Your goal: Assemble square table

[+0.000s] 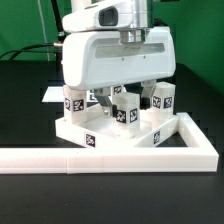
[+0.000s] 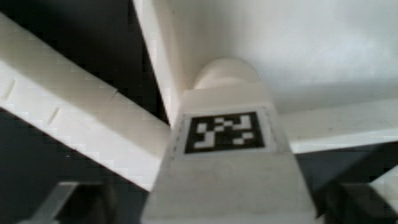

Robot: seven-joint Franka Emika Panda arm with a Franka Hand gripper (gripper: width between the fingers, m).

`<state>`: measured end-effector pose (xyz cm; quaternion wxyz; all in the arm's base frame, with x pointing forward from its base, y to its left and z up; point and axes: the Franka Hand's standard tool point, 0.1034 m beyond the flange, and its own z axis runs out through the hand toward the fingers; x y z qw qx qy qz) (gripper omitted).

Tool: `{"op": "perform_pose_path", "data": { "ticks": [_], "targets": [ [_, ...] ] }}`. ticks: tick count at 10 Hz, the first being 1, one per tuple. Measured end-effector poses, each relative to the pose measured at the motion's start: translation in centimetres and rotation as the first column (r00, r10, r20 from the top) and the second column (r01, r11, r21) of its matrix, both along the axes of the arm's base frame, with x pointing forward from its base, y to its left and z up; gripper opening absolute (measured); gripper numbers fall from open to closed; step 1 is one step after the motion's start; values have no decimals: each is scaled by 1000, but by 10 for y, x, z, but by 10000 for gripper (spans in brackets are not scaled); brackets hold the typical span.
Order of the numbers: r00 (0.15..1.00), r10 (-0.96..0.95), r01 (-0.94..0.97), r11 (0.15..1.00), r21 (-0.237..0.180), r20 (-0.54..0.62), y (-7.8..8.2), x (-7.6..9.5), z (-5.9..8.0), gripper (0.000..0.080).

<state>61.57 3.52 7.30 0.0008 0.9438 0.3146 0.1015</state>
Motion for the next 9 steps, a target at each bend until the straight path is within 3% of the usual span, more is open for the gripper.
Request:
{"op": "perform_pose_path", "data": {
  "ticks": [2, 4, 9],
  "targets": [
    [1000, -13, 13, 1000, 3, -1, -1, 0, -1, 285],
    [999, -47, 47, 999, 10, -4, -1, 0, -1, 289],
    [918, -396, 396, 915, 81, -17, 1, 4, -3, 289]
  ]
}}
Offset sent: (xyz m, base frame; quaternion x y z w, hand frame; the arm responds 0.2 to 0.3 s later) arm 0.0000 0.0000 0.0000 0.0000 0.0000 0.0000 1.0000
